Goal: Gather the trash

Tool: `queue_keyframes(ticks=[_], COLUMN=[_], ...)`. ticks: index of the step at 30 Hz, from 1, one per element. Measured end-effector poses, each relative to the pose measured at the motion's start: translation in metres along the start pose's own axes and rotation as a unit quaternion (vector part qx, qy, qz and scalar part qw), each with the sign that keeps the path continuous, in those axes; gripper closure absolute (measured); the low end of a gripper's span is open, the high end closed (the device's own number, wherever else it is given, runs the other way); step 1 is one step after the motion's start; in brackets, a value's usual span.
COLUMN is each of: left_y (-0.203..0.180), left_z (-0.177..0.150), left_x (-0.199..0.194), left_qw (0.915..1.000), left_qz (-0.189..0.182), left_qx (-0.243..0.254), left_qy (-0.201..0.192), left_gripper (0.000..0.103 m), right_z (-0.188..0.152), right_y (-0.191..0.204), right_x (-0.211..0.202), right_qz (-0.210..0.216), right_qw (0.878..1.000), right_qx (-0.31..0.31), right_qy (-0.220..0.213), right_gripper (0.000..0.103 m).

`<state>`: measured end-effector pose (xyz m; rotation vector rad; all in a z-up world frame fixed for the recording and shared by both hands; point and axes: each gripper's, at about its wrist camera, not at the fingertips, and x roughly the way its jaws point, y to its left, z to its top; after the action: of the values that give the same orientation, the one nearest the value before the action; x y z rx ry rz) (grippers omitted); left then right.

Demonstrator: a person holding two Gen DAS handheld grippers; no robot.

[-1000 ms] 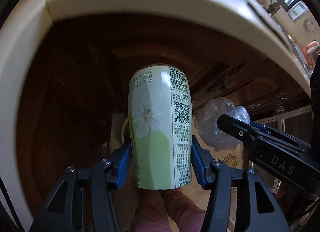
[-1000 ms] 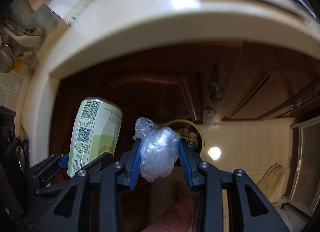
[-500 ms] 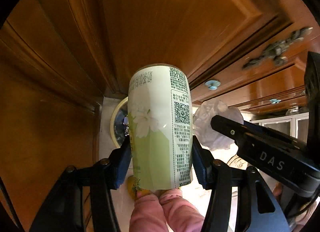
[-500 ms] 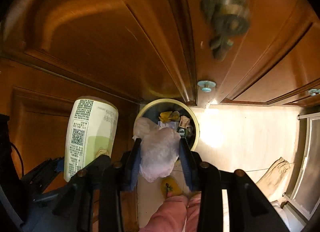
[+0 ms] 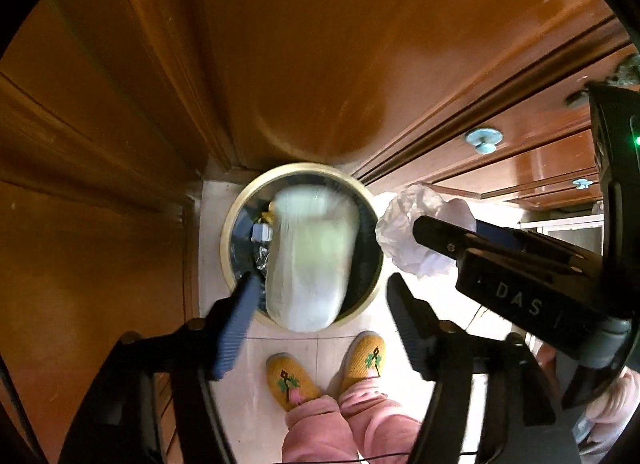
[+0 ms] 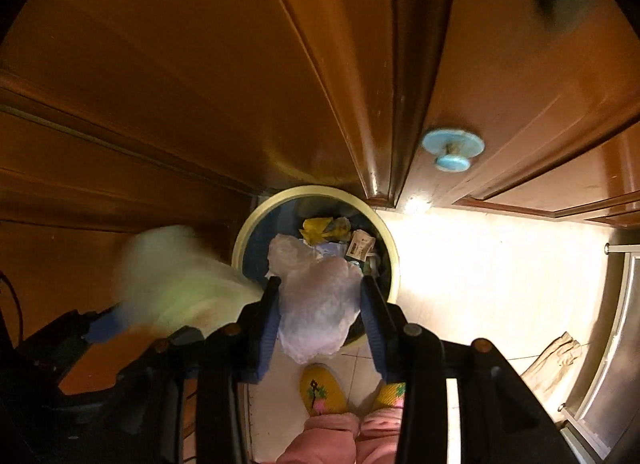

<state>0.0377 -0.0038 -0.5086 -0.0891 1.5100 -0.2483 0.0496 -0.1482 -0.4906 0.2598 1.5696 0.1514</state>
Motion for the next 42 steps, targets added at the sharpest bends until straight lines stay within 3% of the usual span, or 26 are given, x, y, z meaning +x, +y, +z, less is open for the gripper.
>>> queue_keyframes(ticks=[2,8,29,36,42], left_y=[0.003,0.005,0.016,0.002,-0.020], left_z=[0.002,-0.007,-0.007,-0.002,0.005], left_x=[0.006,0.016,-0.019,-0.057,-0.118], left_qw=[1.0000,0.9997,0.9989,0.9981,0.9965], left_qz=[0.008,0.023,0.039,0.039,0.035], left_qx=[0.000,0.000,-0.002,-0.002,0.013], left_qy=[0.001,0.002,-0.025,-0.047,-0.075], left_gripper=[0.020,0.009,0.008,0.002,0.002], right_z=[0.000,-0.002,-0.006,-0.010,-0.014], right_y=[-0.004,-0.009,-0.015,-0.012,-0.003], right_x=[0.007,0.013,-0.021,-0.048,-0.100], right_qz=[0.001,0.008,-0.007,0.001,0.006], right_qw=[1.000,1.000,0.999,0.999,0.999], right_qx=[0.004,0.006,0.026,0.032,0.026], right_qy=[0.005,-0.002,-0.021,-0.020,-0.032], right_gripper=[0.059,0.043,0.042,0.042,0.042])
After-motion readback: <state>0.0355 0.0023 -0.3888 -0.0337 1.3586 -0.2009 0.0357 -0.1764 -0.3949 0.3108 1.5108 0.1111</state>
